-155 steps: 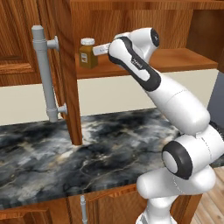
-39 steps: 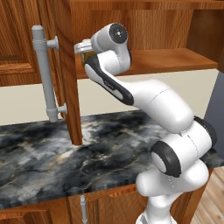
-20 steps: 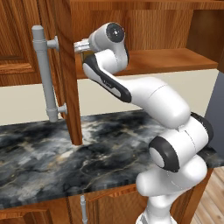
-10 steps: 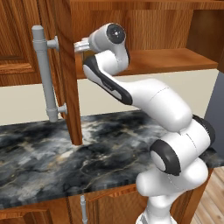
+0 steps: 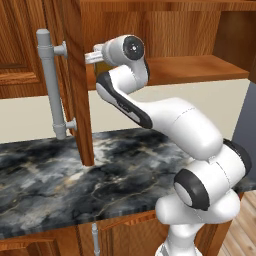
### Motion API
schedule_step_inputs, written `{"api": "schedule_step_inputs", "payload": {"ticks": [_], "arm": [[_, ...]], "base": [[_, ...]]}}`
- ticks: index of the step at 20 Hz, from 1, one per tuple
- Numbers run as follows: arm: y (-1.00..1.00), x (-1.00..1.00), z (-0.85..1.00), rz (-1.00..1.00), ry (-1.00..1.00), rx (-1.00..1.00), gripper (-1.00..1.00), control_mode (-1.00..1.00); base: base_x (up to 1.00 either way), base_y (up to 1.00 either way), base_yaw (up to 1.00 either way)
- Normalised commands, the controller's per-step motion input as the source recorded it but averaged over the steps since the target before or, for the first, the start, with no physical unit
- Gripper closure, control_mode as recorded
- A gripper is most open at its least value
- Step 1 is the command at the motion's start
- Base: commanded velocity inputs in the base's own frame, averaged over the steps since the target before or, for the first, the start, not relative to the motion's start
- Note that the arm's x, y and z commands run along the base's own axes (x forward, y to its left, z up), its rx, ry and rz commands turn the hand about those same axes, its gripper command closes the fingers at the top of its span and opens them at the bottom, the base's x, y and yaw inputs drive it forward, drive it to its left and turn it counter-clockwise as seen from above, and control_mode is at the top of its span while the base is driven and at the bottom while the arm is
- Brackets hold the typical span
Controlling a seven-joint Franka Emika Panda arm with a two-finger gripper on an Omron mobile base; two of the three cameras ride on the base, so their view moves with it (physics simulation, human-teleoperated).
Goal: Collect the turmeric, ketchup, and shaker from the cabinet and place them next to the stove.
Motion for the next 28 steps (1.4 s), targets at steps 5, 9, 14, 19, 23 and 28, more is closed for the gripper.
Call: {"api": "schedule_step_inputs", "payload": {"ticks": [5,9,14,19,23,28], "arm": [[0.03,-0.04,0.00,0.00,-0.01,-0.01,1.00,-1.00],[0.01,-0.44,-0.01,0.00,-0.13,-0.06,1.00,-1.00],[-0.01,-0.30,0.06,0.00,-0.08,-0.04,1.00,-1.00],[-0.34,-0.33,0.14,0.02,-0.02,0.00,1.00,-1.00],[-0.49,-0.30,0.13,0.08,0.01,0.01,1.00,-1.00],[-0.41,-0.36,0.18,0.15,0.01,0.01,1.00,-1.00]], "base": [[0.00,0.00,0.00],[0.00,0.00,0.00],[0.00,0.00,0.00],[0.00,0.00,0.00],[0.00,0.00,0.00],[0.00,0.00,0.00]]}}
